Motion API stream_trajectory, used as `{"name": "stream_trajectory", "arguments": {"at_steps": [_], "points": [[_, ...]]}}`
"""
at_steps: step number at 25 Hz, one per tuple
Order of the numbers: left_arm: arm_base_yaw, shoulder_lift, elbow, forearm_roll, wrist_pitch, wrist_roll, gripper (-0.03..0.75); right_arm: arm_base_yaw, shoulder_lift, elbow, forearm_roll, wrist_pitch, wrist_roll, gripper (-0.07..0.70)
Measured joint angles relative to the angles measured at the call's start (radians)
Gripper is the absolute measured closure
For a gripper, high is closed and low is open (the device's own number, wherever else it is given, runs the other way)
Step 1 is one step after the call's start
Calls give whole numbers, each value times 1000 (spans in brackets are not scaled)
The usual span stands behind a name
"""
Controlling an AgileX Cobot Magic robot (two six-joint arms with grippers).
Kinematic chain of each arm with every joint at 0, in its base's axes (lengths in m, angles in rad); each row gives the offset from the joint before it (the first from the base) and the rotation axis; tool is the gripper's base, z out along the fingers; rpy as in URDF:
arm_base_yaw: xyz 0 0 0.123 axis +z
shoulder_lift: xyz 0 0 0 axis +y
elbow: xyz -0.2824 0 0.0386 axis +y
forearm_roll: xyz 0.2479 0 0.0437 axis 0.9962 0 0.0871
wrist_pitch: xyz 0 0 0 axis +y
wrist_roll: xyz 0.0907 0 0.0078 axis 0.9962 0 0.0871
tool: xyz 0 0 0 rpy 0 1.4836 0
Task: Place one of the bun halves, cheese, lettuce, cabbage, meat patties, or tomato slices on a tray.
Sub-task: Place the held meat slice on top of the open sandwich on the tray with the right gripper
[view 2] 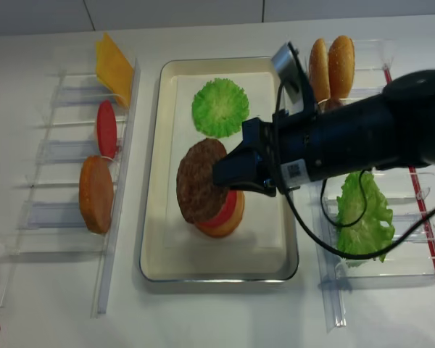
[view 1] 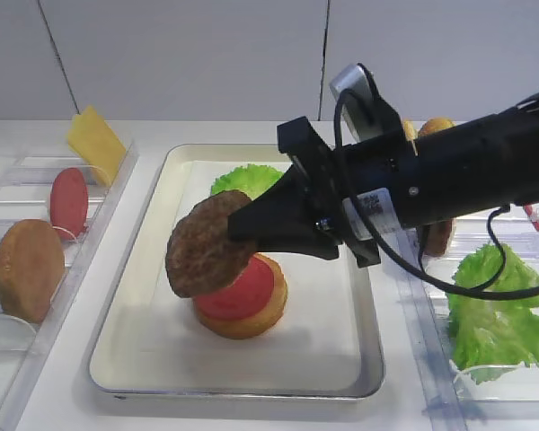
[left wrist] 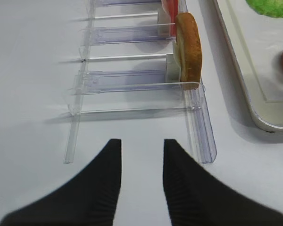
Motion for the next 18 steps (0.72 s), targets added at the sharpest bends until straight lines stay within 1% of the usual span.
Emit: {"name": "stream_trajectory", "arguments": {"at_steps": [3,7,10,12,14,15,18], "points": [[0,0,0,0,0,0,510,0,64,0,43,-2,-23,461],[0,0,0,0,0,0,510,0,159,0,91,24,-46,461],[0,0,0,0,0,0,510,-4,212,0,111,63,-57,461],[0,0,0,0,0,0,510,-28,227,0,122,118,-71,461],[0,0,0,0,0,0,510,-71,229,0,136,158,-84,461],[0,0,0,0,0,0,510,-91,229,0,136,167,-88,461],[0,0,0,0,0,0,510,-120,229,0,128,170,-89,461]]}}
